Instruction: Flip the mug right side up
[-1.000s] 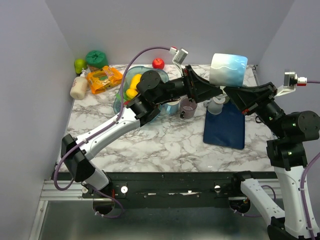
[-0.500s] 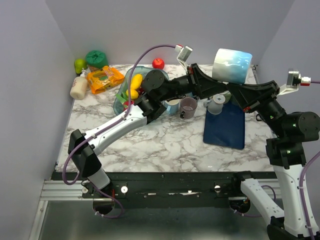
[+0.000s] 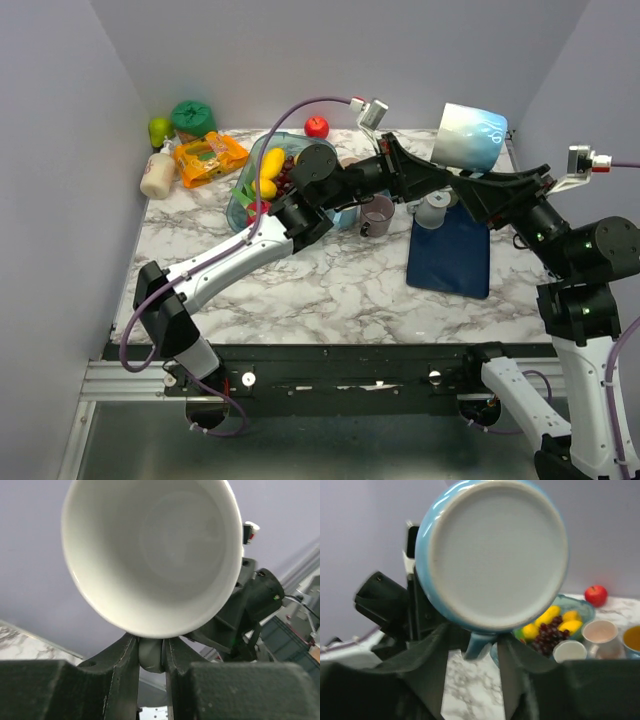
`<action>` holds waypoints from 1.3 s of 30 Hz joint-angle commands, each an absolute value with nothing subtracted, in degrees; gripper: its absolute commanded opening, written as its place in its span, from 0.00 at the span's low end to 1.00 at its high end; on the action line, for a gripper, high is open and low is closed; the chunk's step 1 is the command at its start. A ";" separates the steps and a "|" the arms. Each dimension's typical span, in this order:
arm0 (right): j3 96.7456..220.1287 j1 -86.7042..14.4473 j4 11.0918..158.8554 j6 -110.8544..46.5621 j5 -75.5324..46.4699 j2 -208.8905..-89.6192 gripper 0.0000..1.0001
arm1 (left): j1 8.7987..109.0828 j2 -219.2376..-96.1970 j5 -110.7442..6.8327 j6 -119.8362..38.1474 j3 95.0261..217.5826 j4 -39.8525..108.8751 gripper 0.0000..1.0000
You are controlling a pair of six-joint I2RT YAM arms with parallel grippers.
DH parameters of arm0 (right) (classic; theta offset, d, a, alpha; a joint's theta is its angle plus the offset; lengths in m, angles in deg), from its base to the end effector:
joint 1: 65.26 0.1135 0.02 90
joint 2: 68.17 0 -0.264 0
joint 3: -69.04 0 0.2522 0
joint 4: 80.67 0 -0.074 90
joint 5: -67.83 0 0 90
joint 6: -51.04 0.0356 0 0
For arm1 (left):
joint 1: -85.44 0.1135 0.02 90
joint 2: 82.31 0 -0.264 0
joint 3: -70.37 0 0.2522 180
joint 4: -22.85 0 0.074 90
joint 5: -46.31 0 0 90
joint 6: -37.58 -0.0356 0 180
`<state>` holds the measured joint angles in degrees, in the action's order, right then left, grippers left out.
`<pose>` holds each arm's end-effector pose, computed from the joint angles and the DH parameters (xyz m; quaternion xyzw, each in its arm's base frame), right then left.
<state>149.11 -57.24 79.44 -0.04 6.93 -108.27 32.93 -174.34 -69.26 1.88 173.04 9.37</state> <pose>0.1066 0.0325 0.4816 -0.0507 0.5894 0.4480 0.6703 0.2155 -0.3062 0.4673 0.1774 0.5331 -0.7288 0.3913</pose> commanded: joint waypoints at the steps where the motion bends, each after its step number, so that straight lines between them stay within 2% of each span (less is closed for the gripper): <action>1: 151.80 -56.56 71.70 -5.03 2.11 -107.55 0.70 | 32.71 -169.59 -60.67 -6.71 174.31 15.94 0.00; 4: 152.50 -56.64 67.57 -6.70 -1.76 -107.37 0.81 | 32.71 -167.66 -56.27 -12.59 174.49 23.15 0.00; 6: 152.94 -56.55 65.19 -7.41 -3.71 -107.29 0.84 | 32.71 -165.99 -52.41 -15.67 174.31 28.84 0.00; 14: 151.71 -56.56 56.83 -8.81 -13.82 -106.67 0.85 | 32.71 -158.35 -37.73 -30.00 170.01 47.67 0.00; 21: 150.48 -56.55 54.90 -9.08 -16.63 -108.51 0.85 | 32.62 -152.37 -25.77 -32.30 161.40 58.48 0.00; 28: 149.43 -56.55 54.90 -8.55 -18.04 -112.03 0.85 | 32.53 -148.67 -18.91 -30.46 150.43 62.45 0.00; 39: 147.32 -56.64 55.07 -8.20 -18.74 -116.95 0.87 | 32.44 -147.26 -24.09 -32.11 136.26 50.61 0.00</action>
<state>148.19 -56.94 55.68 -7.96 -17.22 -116.20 32.80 -149.27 -23.36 -30.47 137.54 63.31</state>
